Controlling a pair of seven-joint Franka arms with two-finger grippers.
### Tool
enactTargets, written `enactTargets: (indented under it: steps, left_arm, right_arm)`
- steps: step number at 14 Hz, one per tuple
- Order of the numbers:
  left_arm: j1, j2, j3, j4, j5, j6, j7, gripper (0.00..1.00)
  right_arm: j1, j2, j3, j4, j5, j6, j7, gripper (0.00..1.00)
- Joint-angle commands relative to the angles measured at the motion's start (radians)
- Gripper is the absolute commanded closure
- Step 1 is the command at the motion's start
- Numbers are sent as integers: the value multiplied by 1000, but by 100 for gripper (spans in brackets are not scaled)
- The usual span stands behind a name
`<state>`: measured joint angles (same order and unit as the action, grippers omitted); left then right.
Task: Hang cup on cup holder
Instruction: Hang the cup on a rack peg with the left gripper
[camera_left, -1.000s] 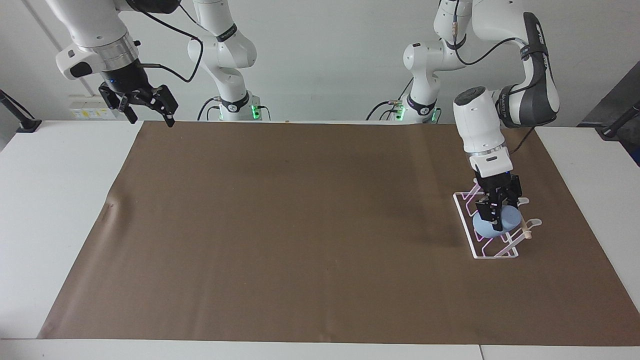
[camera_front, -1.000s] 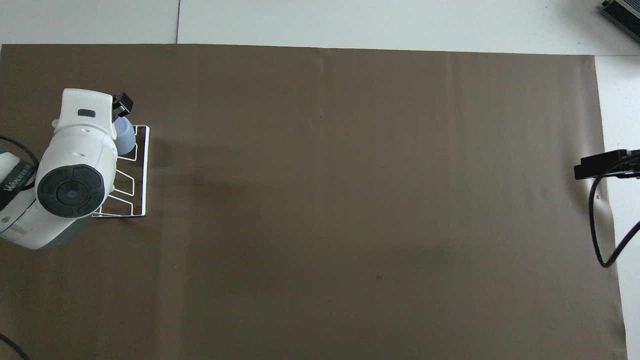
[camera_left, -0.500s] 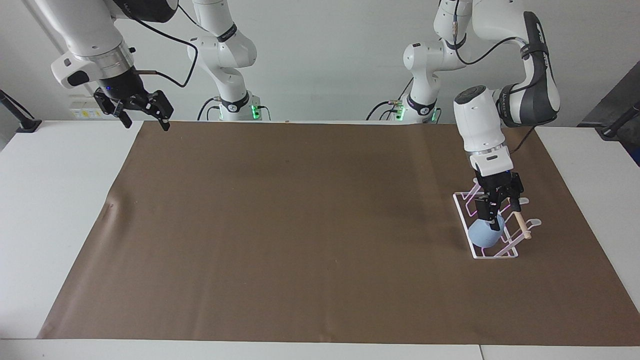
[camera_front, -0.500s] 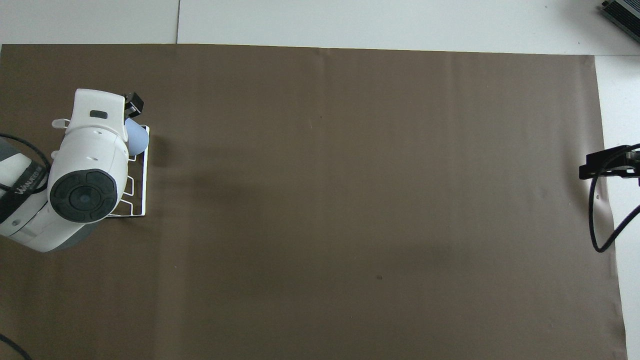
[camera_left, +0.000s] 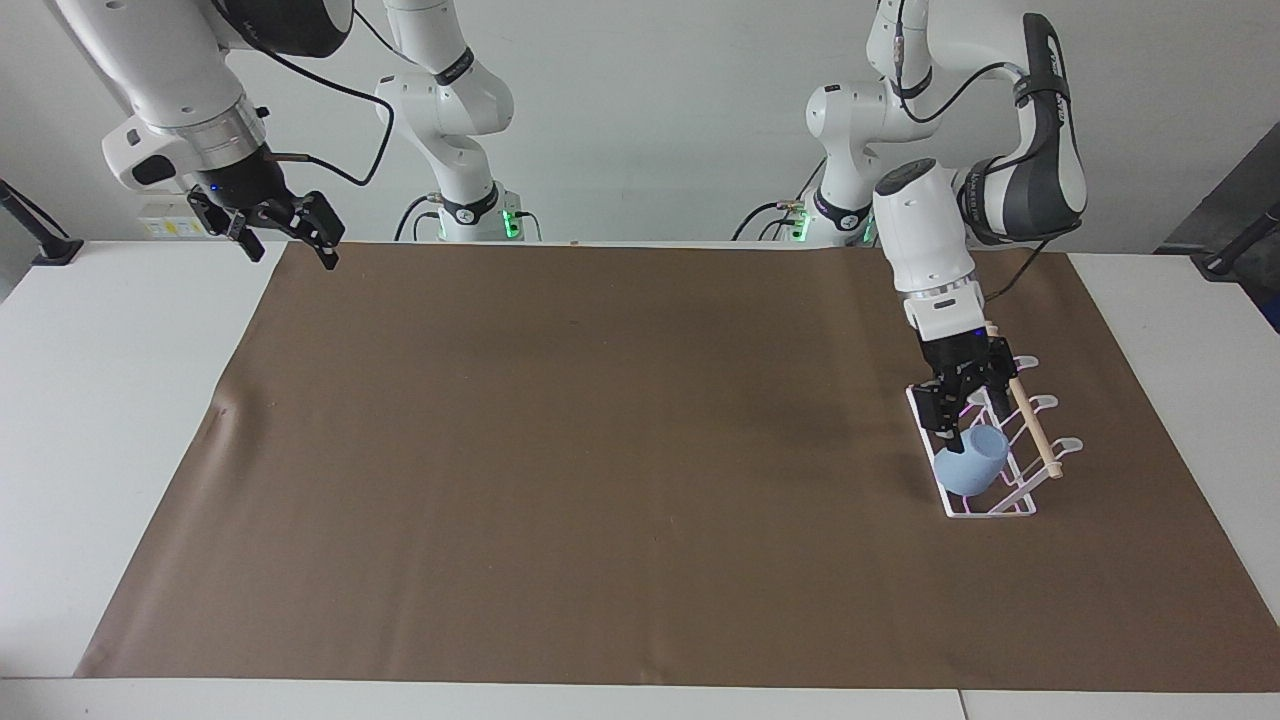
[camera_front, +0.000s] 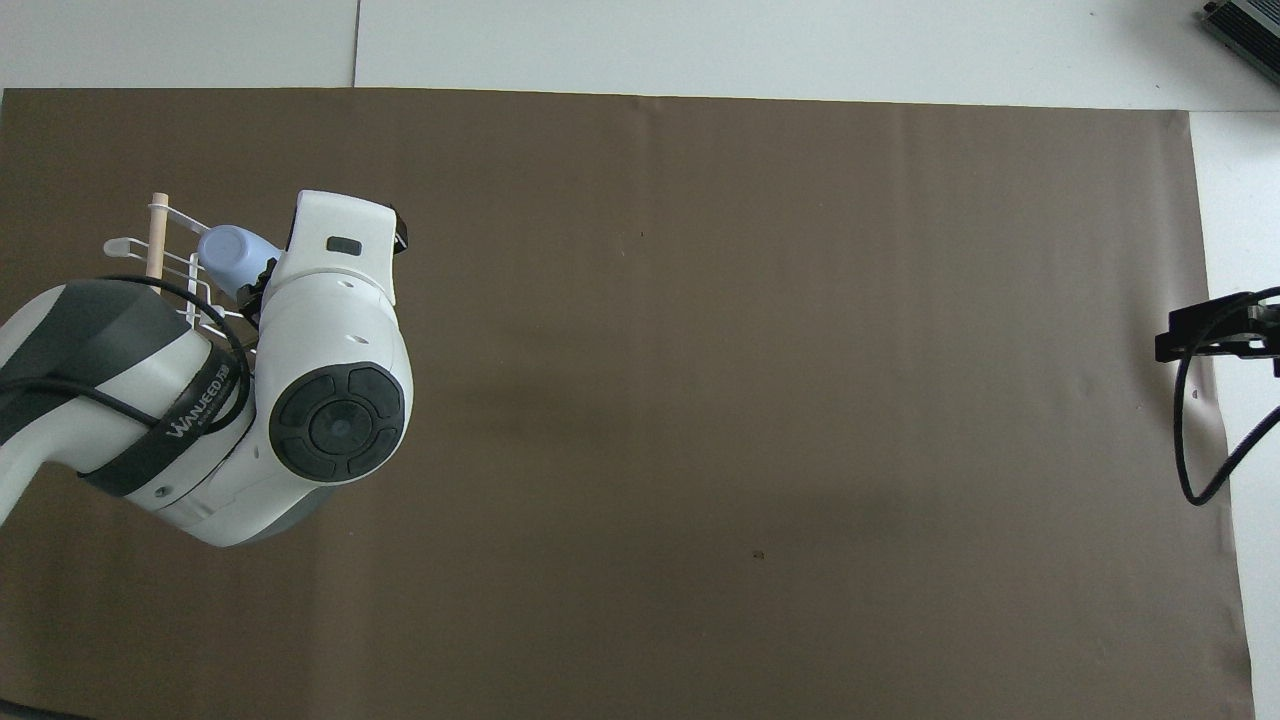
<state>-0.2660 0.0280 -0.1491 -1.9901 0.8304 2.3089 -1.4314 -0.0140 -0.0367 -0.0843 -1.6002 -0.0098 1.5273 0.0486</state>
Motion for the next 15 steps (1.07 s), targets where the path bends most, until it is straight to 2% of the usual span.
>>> enactTargets:
  steps: [1, 5, 8, 12, 15]
  left_arm:
    - [-2, -71, 8, 2, -124, -40, 110, 0]
    - [24, -166, 31, 2, -422, -129, 533, 0]
    - [71, -178, 34, 36, -600, -221, 822, 0]
    - [168, -131, 37, 210, -812, -452, 1207, 0]
    - [189, -82, 39, 344, -827, -610, 1341, 0]
  right_arm:
    - [15, -14, -2, -9, -13, -4, 22, 0]
    - [14, -35, 0, -15, -12, -7, 20, 0]
    - [17, -40, 0, -15, -12, 28, 20, 0]
    - [16, -38, 0, -9, -1, 19, 36, 0]
    - [16, -40, 1, -11, 1, 16, 42, 0]
